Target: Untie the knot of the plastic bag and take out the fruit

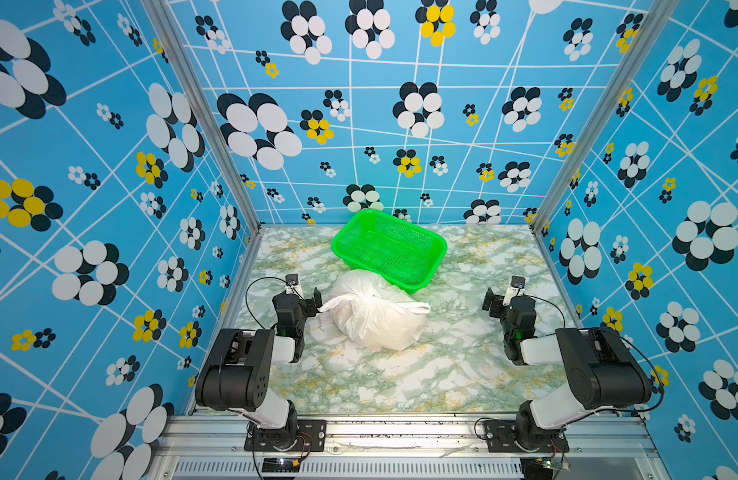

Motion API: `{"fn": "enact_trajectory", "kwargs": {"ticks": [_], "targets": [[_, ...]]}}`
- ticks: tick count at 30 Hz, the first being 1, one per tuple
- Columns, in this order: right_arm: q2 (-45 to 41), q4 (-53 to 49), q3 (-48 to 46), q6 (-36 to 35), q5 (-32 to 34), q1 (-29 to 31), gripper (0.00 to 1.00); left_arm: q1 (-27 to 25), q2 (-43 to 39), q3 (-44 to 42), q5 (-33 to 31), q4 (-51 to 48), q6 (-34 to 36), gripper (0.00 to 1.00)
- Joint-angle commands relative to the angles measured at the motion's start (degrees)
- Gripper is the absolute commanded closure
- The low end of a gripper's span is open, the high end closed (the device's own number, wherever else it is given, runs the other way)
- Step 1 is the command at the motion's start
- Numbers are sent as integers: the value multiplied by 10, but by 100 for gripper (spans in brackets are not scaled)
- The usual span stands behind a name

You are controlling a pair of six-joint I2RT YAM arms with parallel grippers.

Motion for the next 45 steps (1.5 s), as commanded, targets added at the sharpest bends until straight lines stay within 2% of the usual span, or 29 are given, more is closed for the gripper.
{"fn": "enact_trajectory", "kwargs": {"ticks": [1,3,5,7,9,10,12,13,15,16,17,18,20,22,23,24,27,30,34,36,45], "targets": [[-45,-1,-4,8,28,2,1,-8,-32,11,9,-14,18,1],[-106,-80,8,23,79,4,1,-21,-97,16,-44,-84,12,1],[-164,-157,27,31,98,8,1,-24,-148,20,-92,-143,-11,1],[-216,-210,45,114,109,8,1,-25,-187,31,-102,-193,-39,1],[-284,-329,77,235,103,8,1,-26,-232,53,-100,-262,-102,1],[-315,-430,105,298,95,8,1,-24,-259,66,-92,-314,-150,1],[-353,-529,149,309,26,8,1,-23,-307,97,-48,-442,-219,1],[-369,-574,165,338,14,8,1,-24,-330,91,-21,-458,-231,1],[-392,-672,180,466,61,4,1,-20,-373,68,-8,-487,-288,1],[-408,-687,180,482,32,-8,1,-7,-401,54,-12,-529,-352,1],[-424,-630,164,453,-64,-19,1,12,-429,42,6,-563,-400,1],[-440,-581,146,435,-122,-20,1,36,-456,23,53,-557,-411,1],[-471,-547,112,453,-165,-16,1,52,-508,-11,132,-494,-364,1],[-483,-461,72,457,-216,-3,1,53,-555,-5,119,-539,-329,1],[-479,-441,68,448,-223,16,1,53,-577,0,109,-563,-317,1],[-468,-458,81,433,-201,55,1,54,-596,4,106,-580,-309,1],[-396,-585,179,390,-92,169,3,54,-630,23,134,-610,-309,1],[-294,-653,270,382,-64,233,5,54,-647,62,167,-661,-302,1],[-194,-681,341,397,-48,266,6,54,-661,113,165,-751,-253,1],[-146,-699,378,395,-37,273,6,54,-667,119,124,-777,-261,1],[42,-817,527,381,9,275,10,54,-665,100,125,-757,-259,1]]}}
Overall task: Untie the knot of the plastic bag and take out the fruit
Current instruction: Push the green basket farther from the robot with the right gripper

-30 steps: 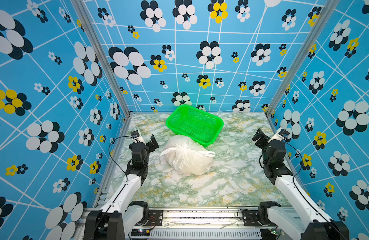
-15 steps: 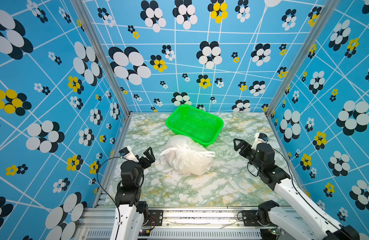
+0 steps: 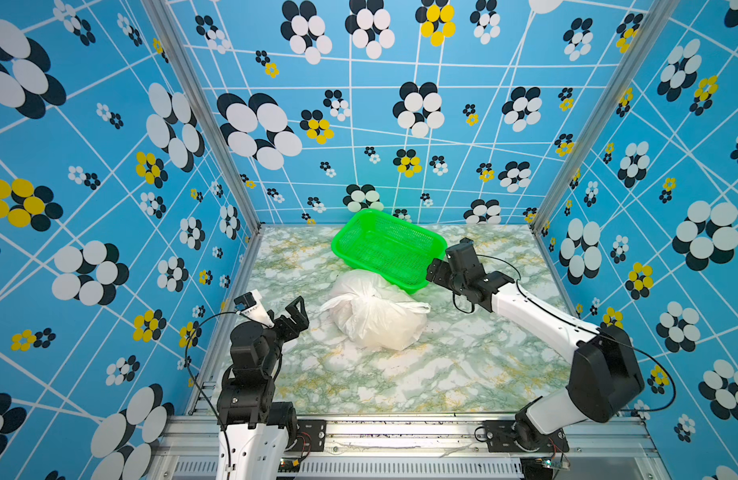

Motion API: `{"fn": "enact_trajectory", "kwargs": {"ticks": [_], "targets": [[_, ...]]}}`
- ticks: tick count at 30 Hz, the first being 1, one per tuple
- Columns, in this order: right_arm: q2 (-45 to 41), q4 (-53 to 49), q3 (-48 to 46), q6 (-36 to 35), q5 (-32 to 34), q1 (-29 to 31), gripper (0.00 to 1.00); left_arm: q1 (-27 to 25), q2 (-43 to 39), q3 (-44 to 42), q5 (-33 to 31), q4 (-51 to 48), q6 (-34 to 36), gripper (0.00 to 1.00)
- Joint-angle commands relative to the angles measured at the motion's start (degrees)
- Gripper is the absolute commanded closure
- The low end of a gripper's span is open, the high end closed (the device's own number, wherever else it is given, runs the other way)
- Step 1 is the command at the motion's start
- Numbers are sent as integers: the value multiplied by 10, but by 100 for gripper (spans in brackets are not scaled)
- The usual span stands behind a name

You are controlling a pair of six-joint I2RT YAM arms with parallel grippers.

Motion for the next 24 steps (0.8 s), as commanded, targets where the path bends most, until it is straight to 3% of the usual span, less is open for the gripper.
{"fn": "enact_trajectory", "kwargs": {"ticks": [1,6,12,18,24], "targets": [[49,-73,45,-19,39,3,10,3,1,-8,-9,-17,11,1],[151,-86,127,-43,39,-1,13,4,0,-10,6,-18,8,1],[226,-117,195,-41,-11,-24,35,3,4,-12,15,-15,7,1],[194,-97,133,-46,-15,-70,58,3,16,-12,21,-13,6,1],[143,-72,50,-57,-5,-126,60,3,34,-11,38,-4,6,1]]}}
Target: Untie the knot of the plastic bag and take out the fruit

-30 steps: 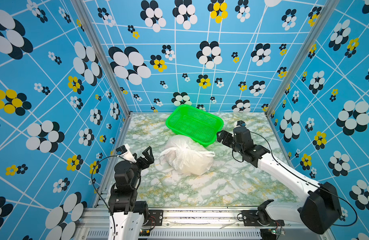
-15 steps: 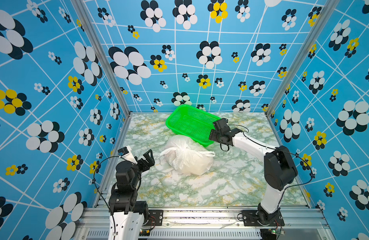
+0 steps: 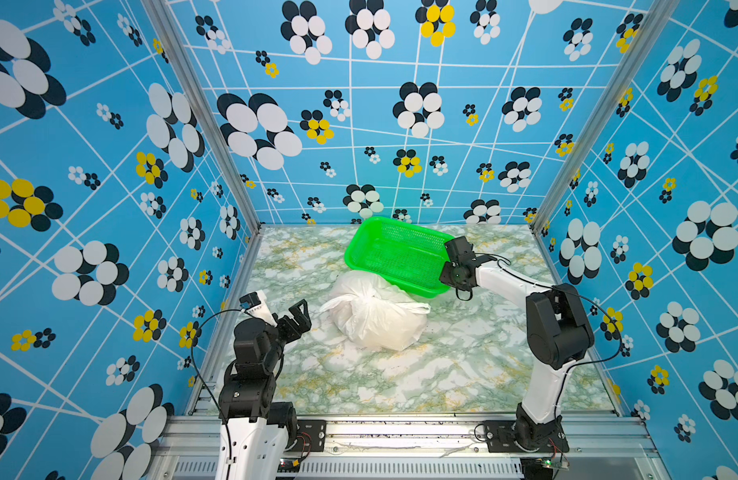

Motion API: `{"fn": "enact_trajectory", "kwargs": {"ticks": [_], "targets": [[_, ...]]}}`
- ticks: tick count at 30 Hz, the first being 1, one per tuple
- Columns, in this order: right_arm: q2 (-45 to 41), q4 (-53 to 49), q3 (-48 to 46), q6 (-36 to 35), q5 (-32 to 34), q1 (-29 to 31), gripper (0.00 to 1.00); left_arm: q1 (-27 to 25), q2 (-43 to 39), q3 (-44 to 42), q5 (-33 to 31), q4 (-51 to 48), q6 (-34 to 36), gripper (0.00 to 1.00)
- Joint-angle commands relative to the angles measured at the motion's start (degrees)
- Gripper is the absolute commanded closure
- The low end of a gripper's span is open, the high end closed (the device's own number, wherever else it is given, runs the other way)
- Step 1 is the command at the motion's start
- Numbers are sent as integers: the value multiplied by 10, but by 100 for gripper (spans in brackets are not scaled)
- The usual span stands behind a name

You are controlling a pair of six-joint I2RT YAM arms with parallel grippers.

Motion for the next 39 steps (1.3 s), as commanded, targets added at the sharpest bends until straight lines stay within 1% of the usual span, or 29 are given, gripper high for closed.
{"fn": "enact_trajectory", "kwargs": {"ticks": [1,4,6,8,10,12,14,17,18,19,21,23,24,26,29,31,39], "targets": [[-36,-8,-36,-20,18,-24,60,3,9,-7,19,9,4,1],[-53,-16,-50,-33,36,-43,59,3,20,-6,20,9,4,1],[-67,-35,-50,-42,53,-47,52,3,26,-4,20,9,3,1],[-93,-43,-55,-48,53,-46,44,3,29,-2,20,9,2,1],[-132,-47,-62,-49,52,-41,39,2,31,-3,17,8,2,1],[-181,-59,-64,-49,70,-21,35,3,31,-4,13,8,2,1],[-226,-79,-55,-53,106,15,32,3,28,-7,8,9,-1,1],[-292,-89,-46,-65,166,99,32,3,22,-15,5,14,-7,1],[-315,-74,-54,-73,185,133,31,3,19,-16,6,16,-7,1],[-336,-39,-72,-101,197,169,28,3,16,-17,7,17,-8,1],[-365,14,-95,-136,198,235,25,3,12,-17,4,14,-8,1],[-361,-4,-74,-134,163,272,24,3,7,-18,1,13,-8,1],[-352,-24,-56,-127,134,287,24,3,4,-18,0,13,-8,1],[-334,-37,-36,-119,112,316,23,3,1,-19,0,13,-9,1],[-309,-13,-30,-133,122,373,15,3,-2,-21,2,10,-9,1],[-282,-11,-18,-138,135,396,14,3,-3,-21,5,9,-12,1],[-169,-66,40,-129,159,403,17,2,-4,-21,7,10,-12,1]]}}
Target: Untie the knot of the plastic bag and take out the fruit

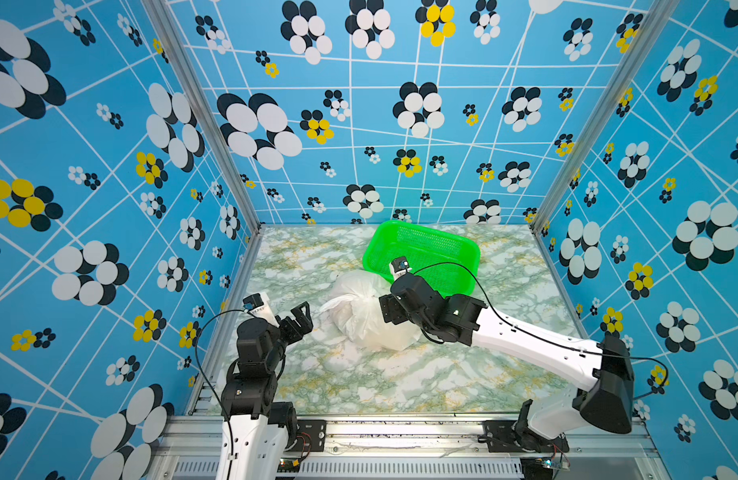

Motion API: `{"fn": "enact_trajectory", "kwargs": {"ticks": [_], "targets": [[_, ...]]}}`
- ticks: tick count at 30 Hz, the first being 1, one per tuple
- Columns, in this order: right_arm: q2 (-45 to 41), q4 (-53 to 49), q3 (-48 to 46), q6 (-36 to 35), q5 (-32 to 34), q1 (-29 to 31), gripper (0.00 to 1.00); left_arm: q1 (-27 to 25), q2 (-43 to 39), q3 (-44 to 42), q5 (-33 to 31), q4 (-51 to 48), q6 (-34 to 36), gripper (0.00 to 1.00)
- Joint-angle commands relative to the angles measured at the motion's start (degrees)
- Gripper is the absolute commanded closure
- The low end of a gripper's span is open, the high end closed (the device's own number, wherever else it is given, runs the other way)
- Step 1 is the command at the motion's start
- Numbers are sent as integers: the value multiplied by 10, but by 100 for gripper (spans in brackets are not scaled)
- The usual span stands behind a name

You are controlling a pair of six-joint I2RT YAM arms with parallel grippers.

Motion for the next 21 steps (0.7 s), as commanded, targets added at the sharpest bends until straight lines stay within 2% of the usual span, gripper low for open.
{"fn": "enact_trajectory", "kwargs": {"ticks": [1,13,21], "targets": [[33,-40,31,-3,20,0,17,2,-5,-4,1,5,-6,1],[155,-50,104,-22,6,-1,15,3,-7,-5,2,4,-8,1],[203,-47,132,-18,-32,-1,27,3,-6,-5,2,4,-9,1]]}}
